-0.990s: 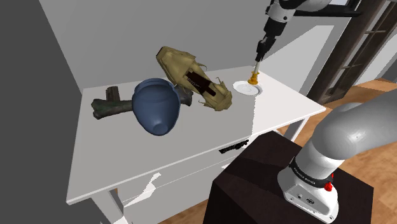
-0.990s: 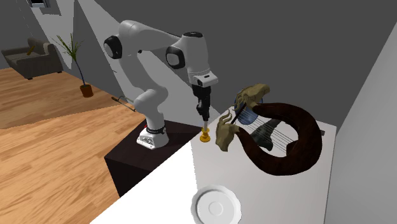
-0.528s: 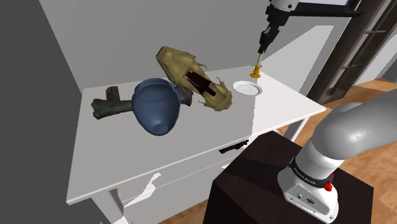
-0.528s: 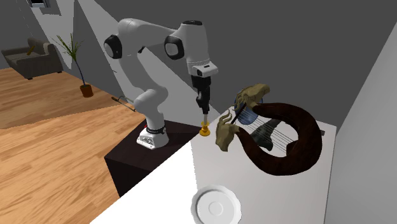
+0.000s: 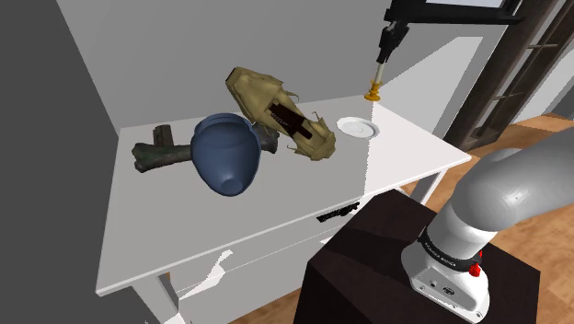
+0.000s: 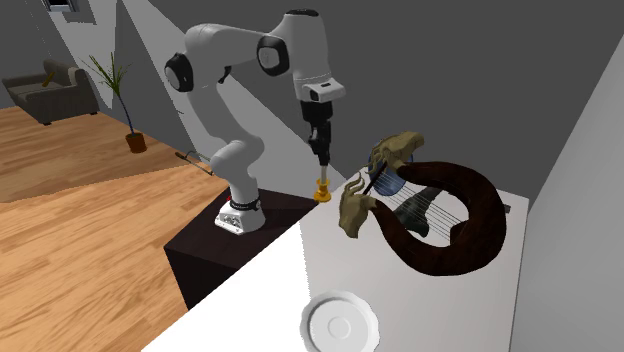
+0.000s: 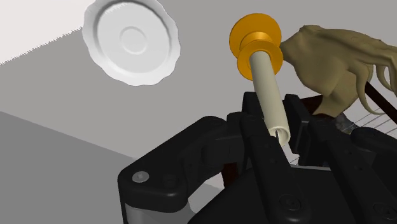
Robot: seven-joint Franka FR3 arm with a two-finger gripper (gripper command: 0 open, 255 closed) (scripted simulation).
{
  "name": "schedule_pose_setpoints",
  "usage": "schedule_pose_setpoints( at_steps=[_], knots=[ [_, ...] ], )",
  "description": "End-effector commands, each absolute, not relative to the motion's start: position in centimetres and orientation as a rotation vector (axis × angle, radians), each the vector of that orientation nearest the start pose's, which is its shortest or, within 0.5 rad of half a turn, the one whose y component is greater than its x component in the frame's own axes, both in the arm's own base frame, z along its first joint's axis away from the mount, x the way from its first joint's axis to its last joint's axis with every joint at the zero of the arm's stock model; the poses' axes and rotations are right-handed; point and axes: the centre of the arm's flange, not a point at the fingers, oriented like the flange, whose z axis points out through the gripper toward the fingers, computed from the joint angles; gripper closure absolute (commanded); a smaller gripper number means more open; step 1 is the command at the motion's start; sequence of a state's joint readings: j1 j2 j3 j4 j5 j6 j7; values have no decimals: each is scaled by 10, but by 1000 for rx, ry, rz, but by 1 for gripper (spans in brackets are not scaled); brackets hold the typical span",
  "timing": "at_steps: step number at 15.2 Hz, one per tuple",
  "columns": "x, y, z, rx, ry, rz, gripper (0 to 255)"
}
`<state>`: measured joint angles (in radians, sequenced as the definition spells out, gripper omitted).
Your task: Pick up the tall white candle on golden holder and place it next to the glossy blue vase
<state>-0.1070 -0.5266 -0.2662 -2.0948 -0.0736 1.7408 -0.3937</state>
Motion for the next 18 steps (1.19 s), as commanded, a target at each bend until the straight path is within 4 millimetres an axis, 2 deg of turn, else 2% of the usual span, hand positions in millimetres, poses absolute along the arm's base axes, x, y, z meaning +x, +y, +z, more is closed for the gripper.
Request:
schedule_pose_setpoints(
  at_steps=[1, 11, 12, 18],
  knots=[
    [368, -179, 641, -3131, -81, -263, 255],
    [368, -179, 694, -3131, -81, -263, 255],
    [368, -179, 695, -3131, -81, -263, 255],
    [405, -109, 695, -3131, -81, -263, 255]
  ],
)
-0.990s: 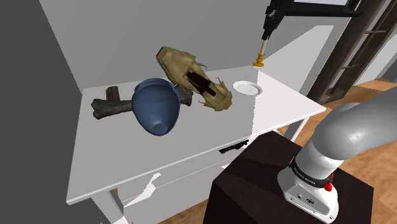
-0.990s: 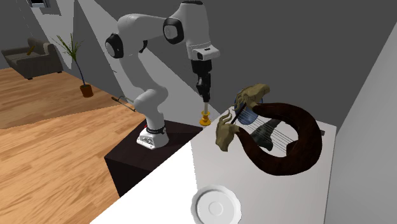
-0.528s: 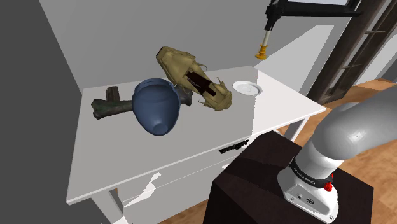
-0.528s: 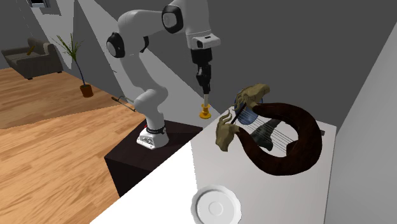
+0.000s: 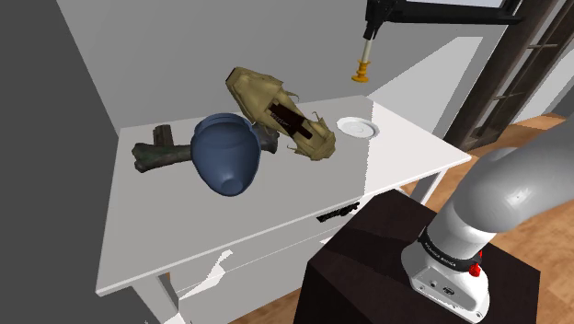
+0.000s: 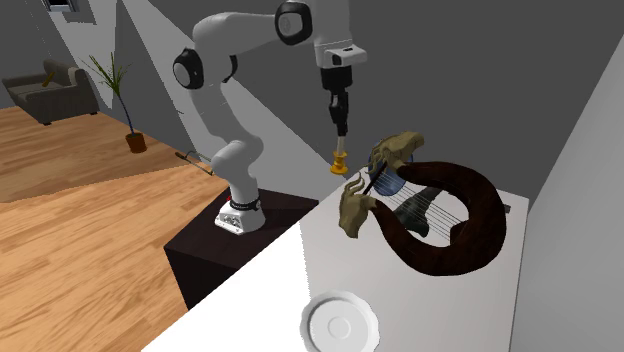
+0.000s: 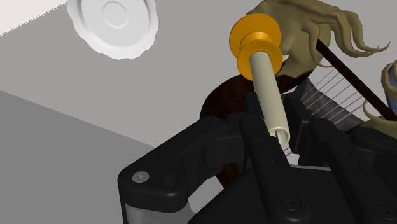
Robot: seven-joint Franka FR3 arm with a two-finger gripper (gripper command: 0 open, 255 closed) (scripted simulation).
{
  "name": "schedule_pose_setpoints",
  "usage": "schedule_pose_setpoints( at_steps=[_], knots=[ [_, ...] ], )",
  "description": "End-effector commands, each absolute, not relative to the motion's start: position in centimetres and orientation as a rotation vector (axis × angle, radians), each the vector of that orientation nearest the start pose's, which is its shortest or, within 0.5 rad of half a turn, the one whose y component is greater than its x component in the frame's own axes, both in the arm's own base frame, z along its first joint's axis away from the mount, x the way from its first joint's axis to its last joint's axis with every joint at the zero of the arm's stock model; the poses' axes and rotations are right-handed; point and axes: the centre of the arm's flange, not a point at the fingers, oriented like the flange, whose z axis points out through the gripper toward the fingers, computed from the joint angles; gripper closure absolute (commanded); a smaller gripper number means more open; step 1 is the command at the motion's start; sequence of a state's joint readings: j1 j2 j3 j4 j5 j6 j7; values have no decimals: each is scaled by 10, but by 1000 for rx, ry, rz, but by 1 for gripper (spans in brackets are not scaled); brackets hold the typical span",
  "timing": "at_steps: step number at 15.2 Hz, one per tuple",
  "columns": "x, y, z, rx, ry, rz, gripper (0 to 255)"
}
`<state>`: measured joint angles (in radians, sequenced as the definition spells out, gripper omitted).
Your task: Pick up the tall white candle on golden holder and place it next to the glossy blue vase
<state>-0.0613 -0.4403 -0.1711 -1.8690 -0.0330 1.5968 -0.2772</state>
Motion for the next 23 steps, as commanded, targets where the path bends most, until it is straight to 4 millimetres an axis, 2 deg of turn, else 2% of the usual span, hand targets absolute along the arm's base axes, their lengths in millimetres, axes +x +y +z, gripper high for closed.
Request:
schedule_pose_setpoints(
  at_steps=[1, 19, 23],
  knots=[
    [411, -97, 695, -3131, -81, -263, 255],
    [524, 117, 695, -3131, -81, -263, 255],
    [524, 117, 674, -3131, -81, -263, 255]
  ],
)
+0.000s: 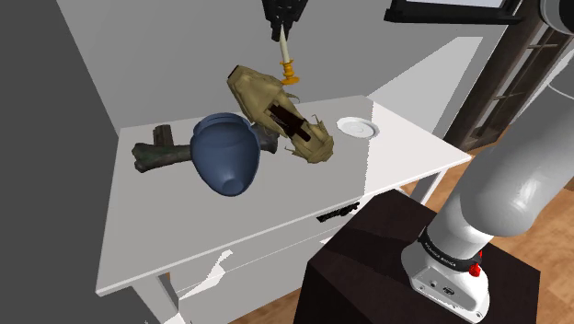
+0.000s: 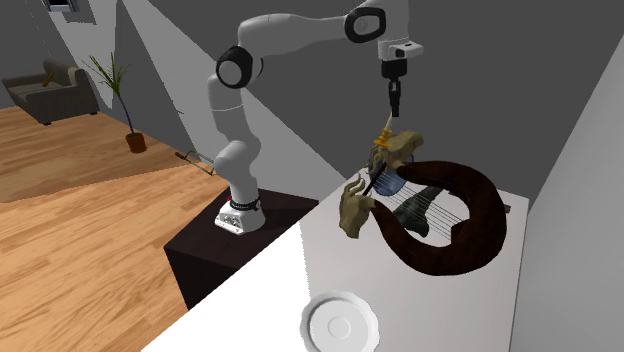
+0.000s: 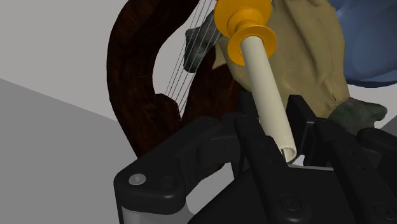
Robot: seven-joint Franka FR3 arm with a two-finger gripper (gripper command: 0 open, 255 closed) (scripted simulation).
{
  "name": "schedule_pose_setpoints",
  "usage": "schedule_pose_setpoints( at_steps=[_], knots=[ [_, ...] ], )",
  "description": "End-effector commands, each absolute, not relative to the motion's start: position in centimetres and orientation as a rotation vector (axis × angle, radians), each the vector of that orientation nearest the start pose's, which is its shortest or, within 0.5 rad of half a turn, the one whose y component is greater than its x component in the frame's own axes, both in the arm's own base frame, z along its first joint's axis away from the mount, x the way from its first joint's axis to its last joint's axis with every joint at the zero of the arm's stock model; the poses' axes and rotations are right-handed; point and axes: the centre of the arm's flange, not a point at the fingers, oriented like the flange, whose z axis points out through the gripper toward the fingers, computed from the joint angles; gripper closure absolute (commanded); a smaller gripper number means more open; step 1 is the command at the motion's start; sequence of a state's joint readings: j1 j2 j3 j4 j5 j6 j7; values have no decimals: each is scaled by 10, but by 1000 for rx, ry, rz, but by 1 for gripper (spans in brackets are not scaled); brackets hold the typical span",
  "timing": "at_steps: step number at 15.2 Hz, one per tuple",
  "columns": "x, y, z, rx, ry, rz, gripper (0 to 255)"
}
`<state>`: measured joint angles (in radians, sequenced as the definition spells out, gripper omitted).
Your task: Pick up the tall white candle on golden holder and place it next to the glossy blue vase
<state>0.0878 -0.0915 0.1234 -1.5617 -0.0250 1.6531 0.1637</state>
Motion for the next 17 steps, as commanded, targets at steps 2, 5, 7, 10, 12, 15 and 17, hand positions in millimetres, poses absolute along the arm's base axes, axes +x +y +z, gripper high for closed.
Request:
schedule_pose_setpoints(
  at_steps=[2, 5, 7, 10, 12, 15, 17],
  knots=[
    [524, 117, 663, -3131, -81, -263, 255],
    [524, 117, 647, -3131, -81, -263, 255],
    [524, 117, 637, -3131, -81, -263, 255],
    [524, 117, 621, -3131, -81, -263, 255],
    [524, 117, 610, -3131, -81, -263, 255],
    [524, 117, 594, -3131, -81, -263, 255],
    [524, 117, 584, -3131, -81, -263, 255]
  ],
)
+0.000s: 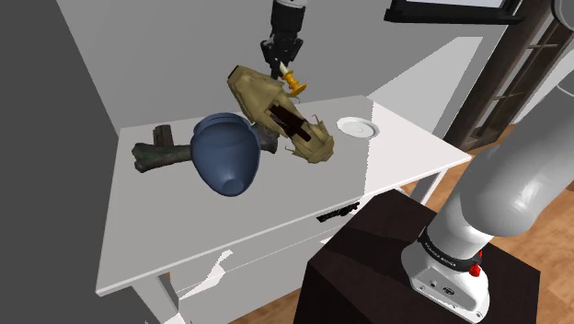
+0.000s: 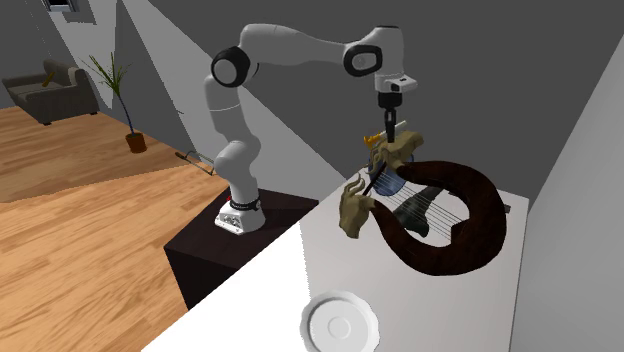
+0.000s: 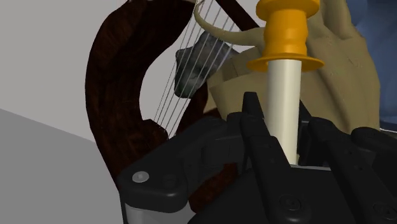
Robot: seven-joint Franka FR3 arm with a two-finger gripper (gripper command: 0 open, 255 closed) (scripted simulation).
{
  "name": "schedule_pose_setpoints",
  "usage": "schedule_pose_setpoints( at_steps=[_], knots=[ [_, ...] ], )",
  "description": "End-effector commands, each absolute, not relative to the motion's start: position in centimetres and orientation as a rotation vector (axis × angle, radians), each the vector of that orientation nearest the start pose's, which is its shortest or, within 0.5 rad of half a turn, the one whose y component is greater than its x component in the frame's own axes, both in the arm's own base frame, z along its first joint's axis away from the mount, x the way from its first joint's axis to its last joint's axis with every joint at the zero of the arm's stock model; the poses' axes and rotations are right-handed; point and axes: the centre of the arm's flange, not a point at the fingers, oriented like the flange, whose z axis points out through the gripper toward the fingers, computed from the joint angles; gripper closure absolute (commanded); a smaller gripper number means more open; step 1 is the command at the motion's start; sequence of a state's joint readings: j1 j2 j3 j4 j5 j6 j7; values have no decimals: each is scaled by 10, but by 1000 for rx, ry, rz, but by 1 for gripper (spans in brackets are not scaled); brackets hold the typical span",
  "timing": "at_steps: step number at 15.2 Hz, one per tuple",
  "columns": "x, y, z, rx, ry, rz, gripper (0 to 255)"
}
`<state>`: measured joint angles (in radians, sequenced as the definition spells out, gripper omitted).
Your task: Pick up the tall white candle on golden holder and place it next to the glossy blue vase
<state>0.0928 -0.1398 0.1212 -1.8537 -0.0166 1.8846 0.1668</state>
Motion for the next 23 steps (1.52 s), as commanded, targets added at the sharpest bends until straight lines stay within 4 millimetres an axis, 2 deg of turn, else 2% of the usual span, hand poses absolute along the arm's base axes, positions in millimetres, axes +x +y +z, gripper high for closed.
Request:
schedule_pose_setpoints(
  at_steps=[1, 4, 5, 6, 11, 18, 23],
  knots=[
    [524, 117, 579, -3131, -81, -263, 255],
    [524, 117, 563, -3131, -81, -263, 255],
    [520, 116, 593, -3117, -80, -337, 255],
    [520, 116, 593, -3117, -80, -337, 0],
    [476, 99, 613, -3061, -143, -178, 0],
    [480, 102, 576, -3061, -143, -178, 0],
    [481, 102, 573, -3061, -143, -178, 0]
  ],
)
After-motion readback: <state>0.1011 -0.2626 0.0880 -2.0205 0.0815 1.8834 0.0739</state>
